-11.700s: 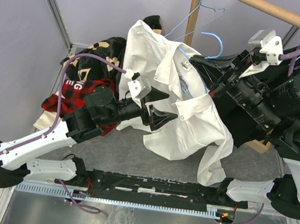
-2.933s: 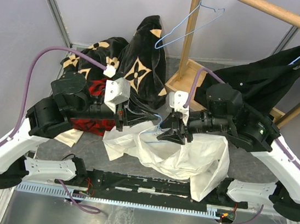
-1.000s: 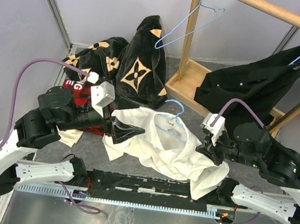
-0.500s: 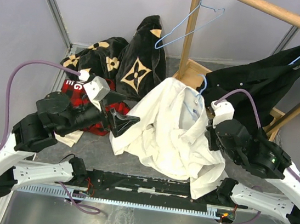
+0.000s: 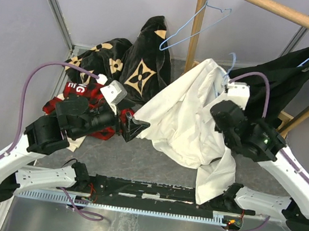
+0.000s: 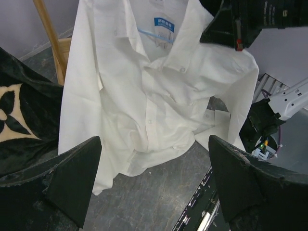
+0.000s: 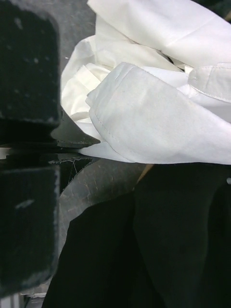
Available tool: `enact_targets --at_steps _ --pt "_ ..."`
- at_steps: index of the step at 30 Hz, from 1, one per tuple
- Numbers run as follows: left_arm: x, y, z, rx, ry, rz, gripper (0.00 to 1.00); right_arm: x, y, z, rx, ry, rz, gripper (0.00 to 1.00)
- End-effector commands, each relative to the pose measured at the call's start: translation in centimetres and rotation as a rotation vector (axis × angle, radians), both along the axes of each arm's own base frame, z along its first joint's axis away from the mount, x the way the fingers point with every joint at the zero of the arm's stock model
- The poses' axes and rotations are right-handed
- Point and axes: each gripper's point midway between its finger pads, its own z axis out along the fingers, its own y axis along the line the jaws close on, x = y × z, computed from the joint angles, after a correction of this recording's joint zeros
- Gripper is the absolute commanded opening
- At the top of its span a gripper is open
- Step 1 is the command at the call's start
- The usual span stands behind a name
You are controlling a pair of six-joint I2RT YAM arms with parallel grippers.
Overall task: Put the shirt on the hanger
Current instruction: Place the hanger at the clothesline.
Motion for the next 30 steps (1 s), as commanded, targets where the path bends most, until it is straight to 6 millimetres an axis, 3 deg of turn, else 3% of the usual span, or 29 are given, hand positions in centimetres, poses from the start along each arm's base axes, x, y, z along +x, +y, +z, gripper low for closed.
enact_targets --at_steps 1,16,25,30 --pt "-0.4 -0.1 0.9 -0.064 0.005 -0.009 0.97 2.1 -3.5 5.1 0.116 -0.146 -0.175 0.00" --pt "-0.4 -0.3 0.7 -0.064 0.015 -0.013 0.97 7.4 -6.0 15.7 0.099 -0.395 -0.329 0.00" --pt "-0.3 -1.1 0.2 -0.044 0.028 -0.028 0.97 9.5 -7.1 18.1 0.064 -0.465 -0.414 0.00" --pt "-0.1 -1.7 0.3 -0.030 0.029 -0.042 0.97 10.8 -8.3 17.9 0.043 -0.448 -0.461 0.00"
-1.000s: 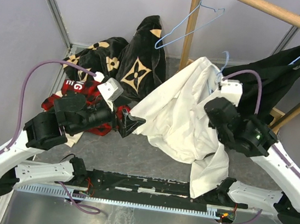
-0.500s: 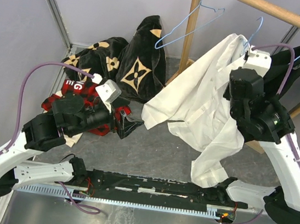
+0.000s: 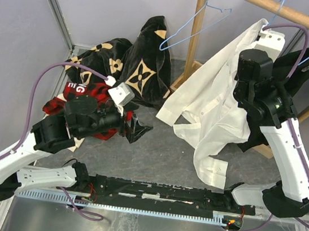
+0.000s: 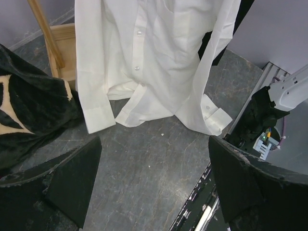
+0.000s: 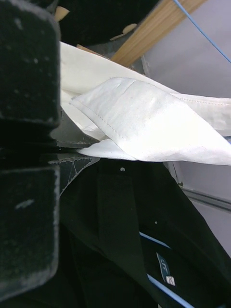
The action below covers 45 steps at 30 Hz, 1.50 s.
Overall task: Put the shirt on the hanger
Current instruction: Place the hanger at the clothesline.
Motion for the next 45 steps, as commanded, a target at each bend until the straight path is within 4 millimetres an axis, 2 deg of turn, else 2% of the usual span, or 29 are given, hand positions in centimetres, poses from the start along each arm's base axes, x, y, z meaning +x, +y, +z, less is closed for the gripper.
enact_targets --at_steps 1,7,9,16,17,18,19,20,22,26,30,35,41,45 --pt "-0.2 -1.0 2.2 -0.068 0.002 -0.025 0.97 0.7 -2.5 3.4 0.060 -0.116 -0.107 0.00" --pt "-0.2 -1.9 2.3 -0.060 0.010 -0.050 0.96 2.9 -3.4 1.9 0.104 -0.084 -0.117 0.00" --pt "-0.2 -2.0 2.2 -0.057 0.014 -0.054 0.96 3.4 -3.3 0.8 0.110 -0.056 -0.106 0.00" --pt "0.0 -1.9 1.5 -0.063 0.028 -0.034 0.96 3.3 -2.8 -2.7 0.096 0.019 -0.071 0.00" --pt "0.1 -1.8 1.4 -0.064 0.030 -0.024 0.96 3.1 -2.7 -2.9 0.097 0.024 -0.053 0.02" --pt "0.3 -1.7 1.2 -0.062 0.032 -0.014 0.96 2.8 -2.5 -2.9 0.100 0.022 -0.027 0.08" --pt "0.4 -1.7 1.0 -0.058 0.034 -0.004 0.96 2.5 -2.2 -3.1 0.098 0.020 0.004 0.25" --pt "0.6 -1.6 0.8 -0.053 0.037 0.008 0.96 2.1 -2.2 -2.7 0.098 0.004 0.029 0.35" --pt "1.1 -1.5 0.4 -0.047 0.043 0.037 0.96 1.0 -2.0 -1.4 0.091 -0.034 0.086 0.49" --pt "2.2 -1.3 -0.7 -0.038 0.059 0.103 0.98 -1.8 -0.6 1.6 0.081 -0.098 0.276 0.61" --pt "2.9 -1.8 -2.3 -0.032 0.090 0.141 1.00 -5.0 -0.5 2.2 0.079 -0.115 0.367 0.72" --pt "3.8 -3.7 -5.2 -0.047 0.138 0.151 1.00 -8.8 -1.3 -0.1 0.088 -0.057 0.410 0.74" --pt "3.5 -8.2 -6.6 -0.168 0.184 0.053 0.99 -12.1 -2.8 -4.1 0.111 0.008 0.377 0.74" --pt "1.8 -10.7 -7.4 -0.290 0.160 0.015 0.99 -13.9 -3.4 -5.5 0.146 0.027 0.370 0.74"
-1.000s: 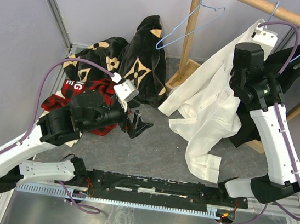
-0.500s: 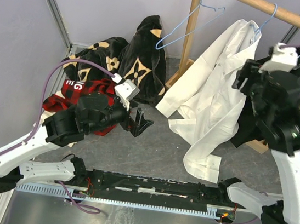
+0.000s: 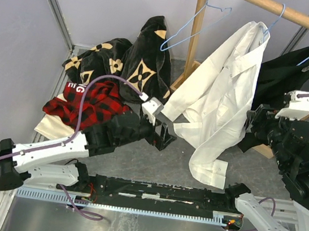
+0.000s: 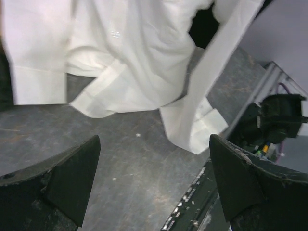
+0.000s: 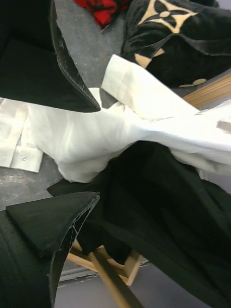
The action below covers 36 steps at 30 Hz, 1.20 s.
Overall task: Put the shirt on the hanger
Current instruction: Place the hanger at the clothesline, then adjust the shirt at the center of the board.
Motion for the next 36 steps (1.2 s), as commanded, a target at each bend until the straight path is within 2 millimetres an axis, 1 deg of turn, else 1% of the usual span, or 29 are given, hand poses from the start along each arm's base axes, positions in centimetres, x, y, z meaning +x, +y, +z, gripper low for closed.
enact_targets --at_steps 1,3,4,5,6,10,13,14,16,18,19,20,22,24,25,26,27,29,30,31,32,34,36 --pt "-1.5 -3.8 3.5 -0.275 -0.058 -0.020 0.99 -1.9 -0.6 -1.6 0.039 0.031 -0.013 0.74" --pt "-2.0 -5.4 2.5 -0.270 -0.065 -0.023 0.99 -2.6 -1.1 -2.3 0.050 0.033 -0.029 0.74" --pt "-2.1 -6.5 1.0 -0.243 -0.060 -0.025 0.99 -2.8 -1.2 -2.6 0.054 0.037 -0.032 0.74" --pt "-2.4 -7.6 0.3 -0.239 -0.064 -0.032 0.99 -3.0 -1.1 -2.9 0.059 0.043 -0.029 0.74" --pt "-2.8 -8.4 -0.9 -0.217 -0.061 -0.040 0.99 -3.1 -1.0 -3.3 0.061 0.051 -0.020 0.74" --pt "-3.6 -11.6 -3.5 -0.185 -0.091 -0.058 0.99 -3.6 -0.5 -4.0 0.061 0.078 0.013 0.74" --pt "-3.0 -13.1 -5.7 -0.103 -0.119 -0.035 1.00 -4.0 -0.5 -4.1 0.061 0.079 0.021 0.74" --pt "-2.1 -13.1 -6.8 -0.062 -0.126 0.008 1.00 -4.1 -0.6 -4.2 0.057 0.081 0.021 0.74" --pt "-1.3 -13.3 -8.5 0.001 -0.139 0.046 0.99 -4.3 -0.7 -4.3 0.050 0.087 0.022 0.74" --pt "-1.5 -13.8 -10.1 0.037 -0.130 0.024 0.98 -4.5 -0.7 -4.6 0.045 0.098 0.029 0.74" --pt "-2.0 -14.3 -10.8 0.044 -0.113 -0.010 0.96 -4.5 -0.6 -4.8 0.043 0.104 0.035 0.74" --pt "-2.6 -14.9 -11.6 0.050 -0.089 -0.047 0.92 -4.5 -0.5 -5.0 0.042 0.111 0.040 0.74" --pt "-3.2 -15.6 -13.6 0.087 -0.034 -0.070 0.79 -4.5 -0.3 -5.3 0.040 0.122 0.051 0.74" --pt "-3.0 -15.4 -16.2 0.156 0.006 -0.041 0.72 -4.6 -0.2 -5.6 0.042 0.128 0.054 0.74" --pt "-2.7 -15.1 -17.8 0.205 0.020 -0.019 0.66 -4.7 -0.3 -5.7 0.044 0.127 0.051 0.74" --pt "-2.4 -14.8 -18.6 0.231 0.024 0.005 0.55 -4.7 -0.3 -5.8 0.048 0.127 0.048 0.74" --pt "-1.9 -14.5 -19.2 0.256 0.026 0.023 0.46 -4.7 -0.3 -5.8 0.052 0.127 0.045 0.74" --pt "-0.4 -13.4 -19.5 0.316 0.020 0.080 0.27 -4.7 -0.3 -6.0 0.053 0.129 0.044 0.74" --pt "0.5 -12.8 -19.0 0.335 0.010 0.114 0.14 -4.7 -0.3 -6.0 0.053 0.130 0.047 0.74" --pt "1.6 -11.9 -18.2 0.345 -0.004 0.152 0.05 -4.7 -0.3 -6.0 0.053 0.132 0.046 0.74" --pt "2.9 -10.9 -17.3 0.349 -0.017 0.193 0.03 -4.7 -0.3 -6.1 0.052 0.133 0.047 0.74" --pt "5.0 -9.0 -15.1 0.349 -0.032 0.228 0.03 -4.7 -0.3 -6.2 0.049 0.135 0.047 0.74" --pt "6.8 -7.8 -11.9 0.331 -0.053 0.223 0.03 -4.6 -0.3 -6.4 0.046 0.137 0.046 0.74"
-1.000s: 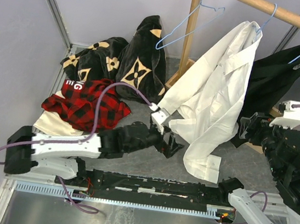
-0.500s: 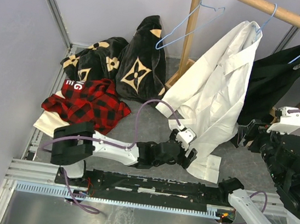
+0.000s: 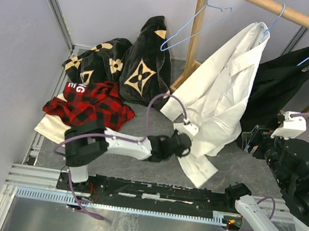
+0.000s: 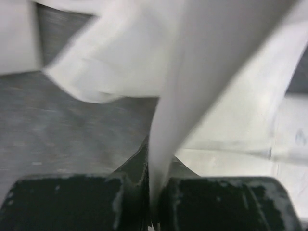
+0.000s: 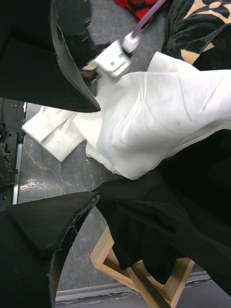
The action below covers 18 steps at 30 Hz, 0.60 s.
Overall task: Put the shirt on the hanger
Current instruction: Adjust the shirt at the center of the board.
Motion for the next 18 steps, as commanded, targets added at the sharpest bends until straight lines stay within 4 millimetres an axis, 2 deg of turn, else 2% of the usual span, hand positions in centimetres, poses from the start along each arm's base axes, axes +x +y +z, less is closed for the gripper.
enact_targets --at_steps 1,5,7,9,11,12,15,18 --pt "5.9 2.8 10.2 -0.082 -0.127 0.075 0.03 0.1 0.1 0.1 0.013 -0.014 -0.003 0.74" --pt "8.0 3.5 16.1 -0.047 -0.261 0.027 0.03 0.3 0.4 -0.2 0.035 -0.017 0.001 0.73" --pt "8.5 3.0 17.9 -0.039 -0.313 0.005 0.03 0.5 0.7 -0.4 0.052 -0.019 0.004 0.74" --pt "8.5 2.3 18.8 -0.063 -0.334 -0.026 0.04 0.6 1.1 -0.6 0.066 -0.016 0.013 0.73" --pt "7.9 1.5 18.6 -0.097 -0.322 -0.072 0.17 0.7 1.2 -0.8 0.068 -0.007 0.019 0.73" --pt "7.6 1.2 17.8 -0.107 -0.306 -0.091 0.29 0.7 1.2 -0.9 0.067 -0.003 0.019 0.73" --pt "6.6 1.0 14.2 -0.113 -0.237 -0.113 0.55 0.5 1.0 -1.1 0.056 0.004 0.013 0.73" --pt "5.7 1.3 11.2 -0.126 -0.177 -0.111 0.73 0.4 0.7 -1.4 0.034 0.012 0.007 0.73"
